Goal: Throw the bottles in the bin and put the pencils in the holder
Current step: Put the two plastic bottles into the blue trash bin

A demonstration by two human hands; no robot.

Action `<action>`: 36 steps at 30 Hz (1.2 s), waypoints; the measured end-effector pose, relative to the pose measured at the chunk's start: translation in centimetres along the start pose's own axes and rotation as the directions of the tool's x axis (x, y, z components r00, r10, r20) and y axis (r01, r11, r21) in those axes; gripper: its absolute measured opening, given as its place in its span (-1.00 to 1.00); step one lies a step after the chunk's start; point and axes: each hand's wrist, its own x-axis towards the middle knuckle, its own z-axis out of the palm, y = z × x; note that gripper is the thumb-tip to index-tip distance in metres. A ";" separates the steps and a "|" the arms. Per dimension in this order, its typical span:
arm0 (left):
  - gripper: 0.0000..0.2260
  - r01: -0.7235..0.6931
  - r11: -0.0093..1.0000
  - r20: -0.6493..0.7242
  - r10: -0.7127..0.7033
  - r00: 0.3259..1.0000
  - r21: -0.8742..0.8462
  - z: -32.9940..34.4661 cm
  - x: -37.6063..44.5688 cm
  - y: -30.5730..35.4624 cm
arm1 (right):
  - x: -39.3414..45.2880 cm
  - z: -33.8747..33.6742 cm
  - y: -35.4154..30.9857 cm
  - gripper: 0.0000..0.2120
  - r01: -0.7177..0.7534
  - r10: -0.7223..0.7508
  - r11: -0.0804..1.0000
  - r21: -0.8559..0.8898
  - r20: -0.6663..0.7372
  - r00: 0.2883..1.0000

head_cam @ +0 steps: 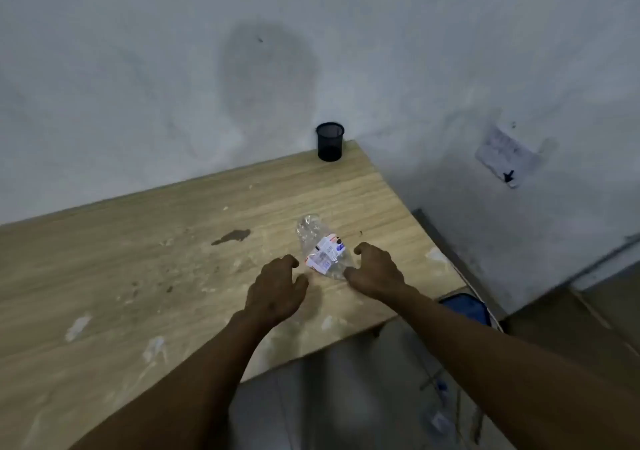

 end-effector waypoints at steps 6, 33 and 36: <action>-0.66 0.086 0.992 0.000 -0.086 0.996 -0.087 2.6 5.2 -2.0 | 7.1 3.7 0.5 -0.38 -0.091 0.090 0.995 0.027 0.017 0.996; -0.89 0.318 0.285 0.246 -0.260 0.934 -0.904 4.6 -8.2 8.1 | -14.8 -4.1 9.6 -0.35 0.103 -0.172 0.789 0.606 0.057 0.983; -0.85 0.320 0.251 0.243 -0.293 0.925 -0.914 6.8 -12.3 9.7 | -20.0 -5.2 14.6 -0.31 0.024 -0.076 0.829 0.559 0.069 0.995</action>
